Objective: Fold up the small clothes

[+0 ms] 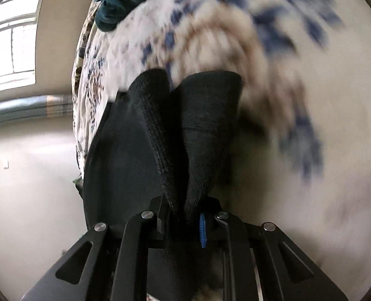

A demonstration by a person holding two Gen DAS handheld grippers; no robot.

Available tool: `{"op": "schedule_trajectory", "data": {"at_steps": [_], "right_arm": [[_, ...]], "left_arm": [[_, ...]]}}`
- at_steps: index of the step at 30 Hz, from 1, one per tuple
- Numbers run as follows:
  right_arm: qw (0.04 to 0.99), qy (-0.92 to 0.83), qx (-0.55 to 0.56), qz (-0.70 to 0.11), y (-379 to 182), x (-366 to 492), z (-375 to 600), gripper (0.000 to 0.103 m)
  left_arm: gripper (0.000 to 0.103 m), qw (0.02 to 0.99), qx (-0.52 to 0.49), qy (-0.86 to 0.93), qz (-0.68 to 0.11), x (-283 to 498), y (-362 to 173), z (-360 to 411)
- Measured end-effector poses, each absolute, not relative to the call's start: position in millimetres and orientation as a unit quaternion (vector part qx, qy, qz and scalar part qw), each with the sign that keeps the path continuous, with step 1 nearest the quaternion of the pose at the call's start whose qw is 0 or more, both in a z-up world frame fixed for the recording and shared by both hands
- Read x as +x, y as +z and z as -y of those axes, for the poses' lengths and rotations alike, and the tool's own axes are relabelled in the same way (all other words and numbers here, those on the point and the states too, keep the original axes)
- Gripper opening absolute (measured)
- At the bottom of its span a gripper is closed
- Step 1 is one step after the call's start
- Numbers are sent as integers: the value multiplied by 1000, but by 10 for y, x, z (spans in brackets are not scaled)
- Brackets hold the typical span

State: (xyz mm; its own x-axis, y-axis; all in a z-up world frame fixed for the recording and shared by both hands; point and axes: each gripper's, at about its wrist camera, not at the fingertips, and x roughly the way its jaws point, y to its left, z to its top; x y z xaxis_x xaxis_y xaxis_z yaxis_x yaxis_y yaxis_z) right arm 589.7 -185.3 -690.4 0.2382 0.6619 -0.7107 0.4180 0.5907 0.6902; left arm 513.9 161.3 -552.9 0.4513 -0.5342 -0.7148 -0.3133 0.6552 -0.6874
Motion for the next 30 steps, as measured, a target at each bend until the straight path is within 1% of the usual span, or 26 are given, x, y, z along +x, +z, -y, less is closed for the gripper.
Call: {"op": "schedule_trajectory", "data": {"at_steps": [2, 5, 6, 7, 8, 9, 10, 11, 12, 15, 17, 20, 22, 23, 24, 25, 26, 30], "right_arm": [[643, 76, 452, -613, -6886, 5595, 1667, 16], [630, 53, 482, -607, -6804, 5138, 1316, 16], [630, 46, 482, -607, -6789, 5046, 1185, 16], [626, 44, 484, -610, -6804, 4999, 1068, 17], [618, 37, 490, -614, -6827, 4972, 1019, 20], [612, 22, 491, -619, -6852, 4981, 1000, 23], [610, 12, 483, -628, -6854, 4997, 1011, 38], [607, -2, 473, -639, -6825, 5005, 1072, 52], [610, -11, 470, -637, -6781, 4977, 1132, 55], [646, -50, 439, -622, -6491, 4935, 1395, 55], [670, -57, 426, -605, -6317, 4981, 1514, 55], [665, -41, 439, -603, -6365, 5290, 1514, 55], [665, -42, 428, -610, -6425, 5265, 1579, 55], [666, -42, 415, -619, -6505, 5361, 1517, 53], [667, -52, 403, -624, -6579, 5364, 1477, 43], [672, -70, 393, -623, -6578, 5364, 1461, 8], [681, -93, 386, -615, -6519, 5313, 1459, 7], [713, -115, 361, -589, -6226, 5061, 1448, 6]], "left_arm": [[31, 741, -394, -99, -534, 5269, -5505, -1798], [32, 730, -346, -149, -570, 5622, -5518, -1990], [32, 728, -312, -162, -588, 5775, -5561, -2021], [38, 725, -292, -173, -599, 5870, -5615, -2035], [47, 717, -276, -183, -614, 5957, -5697, -2059], [53, 709, -261, -176, -631, 6003, -5761, -2073], [56, 704, -258, -168, -640, 5996, -5777, -2084], [56, 707, -262, -165, -636, 5956, -5751, -2091], [58, 719, -255, -149, -629, 5873, -5677, -2091], [61, 767, -222, -80, -597, 5536, -5364, -2096], [68, 790, -210, -34, -575, 5288, -5183, -2132], [68, 806, -199, 36, -557, 4826, -5023, -2192], [68, 801, -201, 67, -560, 4611, -5034, -2207], [68, 797, -196, 82, -565, 4492, -5069, -2223], [68, 793, -183, 97, -572, 4378, -5134, -2223], [68, 785, -177, 105, -585, 4283, -5232, -2229], [68, 775, -175, 111, -596, 4219, -5322, -2246], [68, 740, -198, 118, -632, 3934, -5660, -2294]]}}
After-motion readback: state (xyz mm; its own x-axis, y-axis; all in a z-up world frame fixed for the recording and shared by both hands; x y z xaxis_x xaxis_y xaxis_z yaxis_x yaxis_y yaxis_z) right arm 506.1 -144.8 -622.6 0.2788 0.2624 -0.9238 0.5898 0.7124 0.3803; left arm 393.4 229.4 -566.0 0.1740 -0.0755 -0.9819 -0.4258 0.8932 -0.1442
